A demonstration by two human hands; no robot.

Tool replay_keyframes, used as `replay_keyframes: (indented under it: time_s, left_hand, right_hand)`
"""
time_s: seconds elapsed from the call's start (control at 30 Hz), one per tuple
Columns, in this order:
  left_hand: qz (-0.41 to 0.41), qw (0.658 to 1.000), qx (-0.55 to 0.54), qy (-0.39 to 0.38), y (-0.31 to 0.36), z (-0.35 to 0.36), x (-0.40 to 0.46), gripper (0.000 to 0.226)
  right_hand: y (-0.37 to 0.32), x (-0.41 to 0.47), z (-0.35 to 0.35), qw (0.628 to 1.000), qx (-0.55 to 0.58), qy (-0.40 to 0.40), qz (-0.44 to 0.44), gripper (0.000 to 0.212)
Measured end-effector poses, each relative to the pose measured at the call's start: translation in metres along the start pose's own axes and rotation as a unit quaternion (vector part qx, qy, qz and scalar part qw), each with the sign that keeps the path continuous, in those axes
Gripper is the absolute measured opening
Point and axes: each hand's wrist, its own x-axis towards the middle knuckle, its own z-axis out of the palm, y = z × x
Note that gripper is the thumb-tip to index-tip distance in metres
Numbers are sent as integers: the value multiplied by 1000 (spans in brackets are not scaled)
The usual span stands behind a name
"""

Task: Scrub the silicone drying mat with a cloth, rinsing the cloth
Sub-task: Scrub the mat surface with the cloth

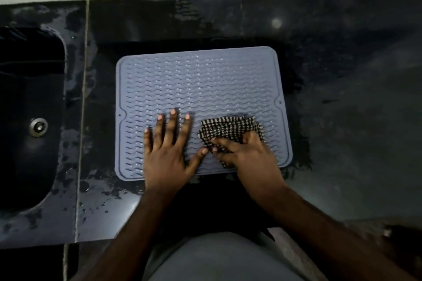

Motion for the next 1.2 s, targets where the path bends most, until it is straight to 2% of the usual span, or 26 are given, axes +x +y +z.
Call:
replay_keyframes:
  time_s: [0.07, 0.17, 0.27, 0.33, 0.47, 0.7, 0.83, 0.97, 1.07, 1.2]
  left_hand:
    - [-10, 1000, 5, -5, 3, -2, 1, 85]
    - [-42, 999, 5, -23, 15, -6, 2, 88]
    - [-98, 994, 1, -56, 40, -10, 10, 95]
    - [-115, 991, -2, -75, 50, -11, 14, 95]
    - [-101, 991, 6, -87, 45, -10, 12, 92]
    - [-92, 989, -50, -107, 45, -27, 13, 85]
    - [-73, 983, -161, -44, 23, -46, 8, 70]
    - [-49, 979, -196, 9, -5, -62, -3, 55]
    - [-77, 972, -219, 38, -32, -66, -15, 42]
    - [-143, 972, -178, 43, -75, -69, -32, 47]
  right_hand:
    - [12, -7, 2, 999, 23, 13, 18, 42]
    - [29, -14, 4, 998, 60, -20, 26, 43]
    - [44, -24, 1, 996, 53, 10, 64, 51]
    - [52, -32, -3, 995, 45, 32, 85, 48]
    - [57, -43, -7, 991, 3, 57, 123, 50]
    - [42, -51, -15, 978, 1, 38, 205, 42]
    - [19, -40, -22, 989, 19, 83, 119, 43]
    - [-26, -20, -27, 988, 68, 131, 40, 51]
    - [-64, -1, -27, 985, 118, 125, -19, 54]
    - [-112, 26, -8, 985, 85, 104, -108, 50]
